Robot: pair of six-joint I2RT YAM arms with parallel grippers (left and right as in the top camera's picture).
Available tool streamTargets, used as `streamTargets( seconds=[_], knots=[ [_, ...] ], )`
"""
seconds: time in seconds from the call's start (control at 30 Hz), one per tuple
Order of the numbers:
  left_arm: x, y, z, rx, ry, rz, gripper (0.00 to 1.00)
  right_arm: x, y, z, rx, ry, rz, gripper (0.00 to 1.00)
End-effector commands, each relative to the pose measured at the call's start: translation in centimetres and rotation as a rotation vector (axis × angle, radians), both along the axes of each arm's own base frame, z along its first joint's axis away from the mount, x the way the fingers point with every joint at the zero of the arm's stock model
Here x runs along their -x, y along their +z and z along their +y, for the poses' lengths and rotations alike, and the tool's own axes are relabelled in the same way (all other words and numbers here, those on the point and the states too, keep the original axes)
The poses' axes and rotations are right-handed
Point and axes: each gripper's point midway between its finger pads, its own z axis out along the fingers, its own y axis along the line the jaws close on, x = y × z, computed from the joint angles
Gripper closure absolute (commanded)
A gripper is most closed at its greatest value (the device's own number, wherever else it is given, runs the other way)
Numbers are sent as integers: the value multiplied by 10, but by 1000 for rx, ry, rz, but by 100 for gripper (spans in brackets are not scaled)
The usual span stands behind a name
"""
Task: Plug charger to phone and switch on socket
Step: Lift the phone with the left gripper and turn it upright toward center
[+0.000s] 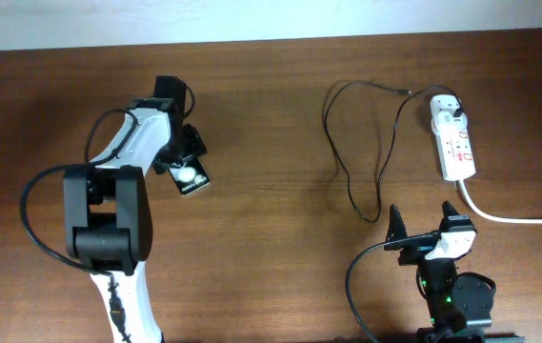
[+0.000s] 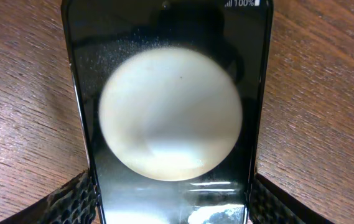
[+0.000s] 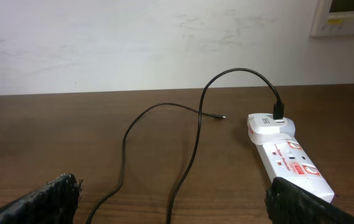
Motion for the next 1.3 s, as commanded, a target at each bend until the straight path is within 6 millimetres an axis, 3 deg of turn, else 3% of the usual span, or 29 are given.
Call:
streamTargets(
  seconds=[0.0,0.17,0.43,0.53,0.57,0.6,0.67,0.73,0.77,0.8,1.03,1.2,1.27],
  knots=[
    [28,-44,-5,11,2,176,39,0,-2,1,5,4,3,1],
    [6,-2,-7,15,2,144,42,0,-2,1,5,4,3,1],
    [-2,54,-10,25,-2,59,43,0,-2,1,5,4,3,2],
    [0,99,-15,60,-9,-19,43,0,-2,1,5,4,3,1],
    [4,134,-15,70,-12,-85,43,0,-2,1,5,4,3,1],
    [8,155,-14,75,-13,-127,43,0,-2,1,5,4,3,1],
    [24,215,-17,111,-23,-252,43,0,-2,1,5,4,3,2],
    [48,261,-17,138,-32,-341,44,0,-2,1,5,4,3,1],
    [75,291,-17,160,-40,-387,43,0,-2,1,5,4,3,2],
    [94,306,-15,161,-41,-404,43,0,-2,1,5,4,3,1],
    [191,362,-4,172,-47,-517,44,0,-2,1,5,4,3,1],
    [248,366,-9,230,-68,-486,45,0,-2,1,5,4,3,1],
    [256,367,-15,269,-84,-486,45,0,-2,1,5,4,3,2]
  ],
)
